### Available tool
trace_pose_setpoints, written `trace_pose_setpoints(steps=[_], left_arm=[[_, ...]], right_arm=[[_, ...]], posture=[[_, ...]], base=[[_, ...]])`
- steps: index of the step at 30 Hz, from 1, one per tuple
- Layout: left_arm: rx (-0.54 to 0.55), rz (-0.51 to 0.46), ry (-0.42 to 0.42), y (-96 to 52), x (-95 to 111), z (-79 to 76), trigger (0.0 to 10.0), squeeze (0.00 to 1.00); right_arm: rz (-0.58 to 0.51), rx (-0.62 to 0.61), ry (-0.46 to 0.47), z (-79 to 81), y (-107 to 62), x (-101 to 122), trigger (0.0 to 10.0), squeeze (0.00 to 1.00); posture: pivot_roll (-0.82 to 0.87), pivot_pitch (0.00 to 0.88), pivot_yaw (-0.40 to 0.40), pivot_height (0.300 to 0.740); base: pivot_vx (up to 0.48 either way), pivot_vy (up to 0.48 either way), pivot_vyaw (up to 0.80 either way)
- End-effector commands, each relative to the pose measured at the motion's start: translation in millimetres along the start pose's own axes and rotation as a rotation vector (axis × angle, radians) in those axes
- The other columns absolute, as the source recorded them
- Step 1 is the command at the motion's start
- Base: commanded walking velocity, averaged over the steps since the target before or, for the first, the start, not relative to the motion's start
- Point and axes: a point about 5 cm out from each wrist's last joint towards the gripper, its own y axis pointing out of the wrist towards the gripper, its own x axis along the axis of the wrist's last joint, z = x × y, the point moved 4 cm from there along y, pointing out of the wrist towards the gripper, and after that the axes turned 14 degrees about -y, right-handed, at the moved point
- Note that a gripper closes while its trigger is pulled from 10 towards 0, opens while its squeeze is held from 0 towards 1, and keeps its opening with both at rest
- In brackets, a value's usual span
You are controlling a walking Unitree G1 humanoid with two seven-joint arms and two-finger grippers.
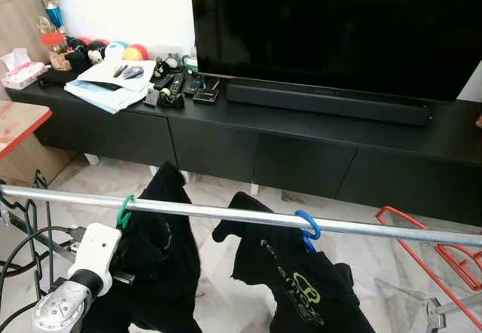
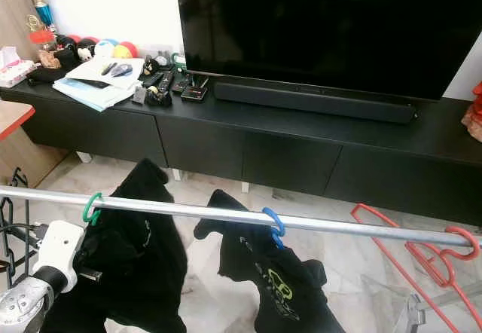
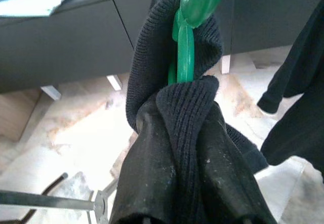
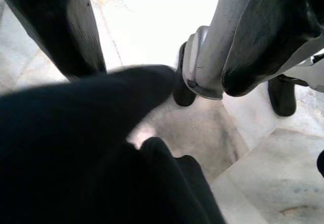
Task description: Hang hanger
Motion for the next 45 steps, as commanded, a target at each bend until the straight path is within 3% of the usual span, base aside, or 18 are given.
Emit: trace_pose_setpoints(steps=[1, 6, 12, 18, 19, 20, 21, 22, 24, 25, 29, 34, 36, 38, 40, 43, 45], left_arm=[[0.028, 0.03, -0.015, 1.8, -4, 4.0, 10.0, 0.0], [0.018, 0.076, -0.007, 2.6, -12, 0.1, 10.0, 0.0], [0.033, 0.156, 0.003, 1.8, -25, -1.0, 10.0, 0.0], [0.036, 0.122, -0.026, 3.0, -22, -7.3, 10.0, 0.02], [0.032, 0.113, -0.031, 3.1, -21, -9.2, 10.0, 0.44], [0.031, 0.109, -0.032, 3.0, -20, -9.6, 10.0, 0.44], [0.031, 0.107, -0.033, 2.9, -20, -9.7, 10.0, 0.78], [0.034, 0.104, -0.034, 2.6, -19, -9.5, 10.0, 0.98], [0.045, 0.098, -0.052, 2.2, -19, -8.7, 10.0, 1.0], [0.049, 0.091, -0.059, 1.8, -17, -8.0, 10.0, 1.0], [0.05, 0.066, -0.068, 1.5, -13, -8.0, 10.0, 1.0], [0.052, 0.053, -0.076, 0.4, -11, -8.5, 10.0, 1.0], [0.051, 0.05, -0.081, -0.5, -10, -9.4, 10.0, 1.0], [0.044, 0.047, -0.089, -2.3, -11, -12.5, 10.0, 1.0], [0.043, 0.046, -0.091, -2.7, -11, -13.1, 10.0, 1.0], [0.042, 0.036, -0.103, -3.4, -10, -14.5, 10.0, 1.0], [0.038, 0.023, -0.113, -4.0, -8, -16.4, 10.0, 1.0]], right_arm=[[-0.004, 0.007, 0.009, 5.3, 1.1, 4, 10.0, 0.0], [-0.025, 0.019, 0.005, 16.5, 4.3, 21, 10.0, 0.0], [-0.024, 0.022, 0.004, 19.5, 4.5, 22, 10.0, 0.0], [0.013, -0.014, 0.011, -19.1, -3.3, -9, 10.0, 0.0], [0.018, -0.019, 0.013, -24.3, -4.9, -13, 10.0, 0.0], [0.019, -0.02, 0.013, -25.4, -5.3, -14, 10.0, 0.0], [0.019, -0.021, 0.013, -25.8, -5.4, -14, 10.0, 0.0], [0.022, -0.021, 0.013, -26.6, -6.0, -16, 10.0, 0.0], [0.02, -0.008, 0.013, -13.5, -4.7, -17, 10.0, 0.0], [0.016, 0.009, 0.01, 3.1, -3.0, -15, 10.0, 0.0], [0.005, 0.046, 0.003, 40.4, -0.3, -4, 10.0, 0.0], [0.001, 0.039, 0.008, 40.0, 1.2, 3, 10.0, 0.0], [-0.001, 0.021, 0.012, 25.8, 2.1, 6, 10.0, 0.0], [-0.002, -0.013, 0.012, -5.8, 1.3, 8, 10.0, 0.0], [-0.002, -0.02, 0.01, -10.6, 1.0, 8, 10.0, 0.0], [-0.005, -0.018, 0.008, -5.8, 1.9, 11, 10.0, 0.0], [-0.008, -0.005, 0.005, 9.3, 3.3, 15, 10.0, 0.0]], posture=[[-0.04, 0.078, 0.006, 0.74], [-0.04, 0.078, 0.007, 0.74], [-0.04, 0.077, 0.008, 0.74], [-0.05, 0.076, 0.011, 0.74], [-0.05, 0.076, 0.012, 0.74], [-0.05, 0.075, 0.013, 0.74], [-0.05, 0.075, 0.013, 0.74], [-0.05, 0.074, 0.015, 0.74], [-0.05, 0.072, 0.018, 0.74], [-0.05, 0.068, 0.021, 0.74], [-0.05, 0.06, 0.025, 0.74], [-0.05, 0.054, 0.027, 0.74], [-0.05, 0.052, 0.026, 0.74], [-0.05, 0.051, 0.026, 0.74], [-0.05, 0.05, 0.026, 0.74], [-0.05, 0.052, 0.025, 0.74], [-0.05, 0.053, 0.024, 0.74]], base=[[0.0, 0.0, 0.0], [0.0, 0.0, 0.0], [0.0, 0.0, 0.0], [0.0, 0.0, 0.0], [0.0, 0.0, 0.0], [0.0, 0.0, 0.0], [0.0, 0.0, 0.0], [0.0, 0.0, 0.0], [0.0, 0.0, 0.0], [0.0, 0.0, 0.0], [0.0, 0.0, 0.0], [0.0, 0.0, 0.0], [0.0, 0.0, 0.0], [0.0, 0.0, 0.0], [0.0, 0.0, 0.0], [0.0, 0.0, 0.0], [0.0, 0.0, 0.0]])
